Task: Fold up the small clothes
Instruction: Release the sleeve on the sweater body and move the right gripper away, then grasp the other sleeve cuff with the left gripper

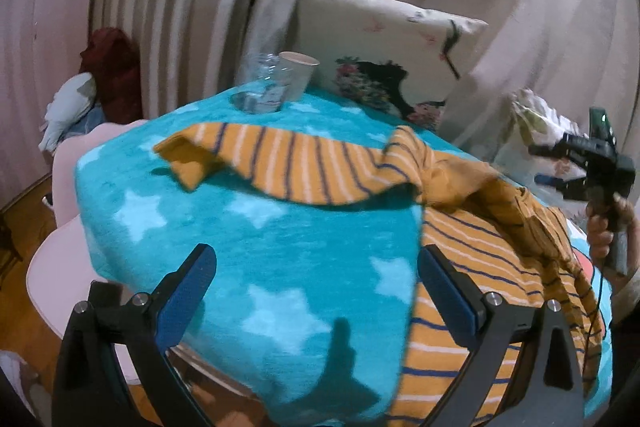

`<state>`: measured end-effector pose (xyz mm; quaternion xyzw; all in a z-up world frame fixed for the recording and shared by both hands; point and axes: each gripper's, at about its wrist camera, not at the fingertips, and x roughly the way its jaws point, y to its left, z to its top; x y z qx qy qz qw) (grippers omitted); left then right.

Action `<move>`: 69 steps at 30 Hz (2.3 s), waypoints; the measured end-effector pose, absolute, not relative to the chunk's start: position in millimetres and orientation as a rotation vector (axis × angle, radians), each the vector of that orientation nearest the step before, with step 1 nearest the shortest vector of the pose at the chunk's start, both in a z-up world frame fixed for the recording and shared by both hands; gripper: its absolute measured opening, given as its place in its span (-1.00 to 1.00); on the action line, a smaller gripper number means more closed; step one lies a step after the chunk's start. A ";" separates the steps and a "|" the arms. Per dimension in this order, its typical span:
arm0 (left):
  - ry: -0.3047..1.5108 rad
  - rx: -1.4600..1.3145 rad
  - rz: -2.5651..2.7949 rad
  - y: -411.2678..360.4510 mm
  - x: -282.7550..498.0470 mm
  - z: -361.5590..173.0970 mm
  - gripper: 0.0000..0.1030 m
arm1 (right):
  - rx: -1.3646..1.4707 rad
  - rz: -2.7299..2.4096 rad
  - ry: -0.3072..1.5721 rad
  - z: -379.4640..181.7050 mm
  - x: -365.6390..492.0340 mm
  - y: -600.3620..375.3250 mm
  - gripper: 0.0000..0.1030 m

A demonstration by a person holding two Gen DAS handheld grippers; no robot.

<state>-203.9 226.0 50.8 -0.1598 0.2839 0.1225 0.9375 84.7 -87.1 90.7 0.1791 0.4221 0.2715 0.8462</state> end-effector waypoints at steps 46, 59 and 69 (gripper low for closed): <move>0.692 -0.391 0.270 219.1 -176.3 16.3 0.95 | 0.332 -0.032 0.743 42.6 34.6 -277.4 0.21; 0.629 -0.512 0.341 288.9 -181.1 7.0 0.95 | 0.043 0.439 0.861 47.0 49.1 -34.7 0.43; 0.579 -0.737 0.268 368.6 -122.4 4.0 0.95 | -0.048 0.546 0.843 18.9 41.4 34.3 0.45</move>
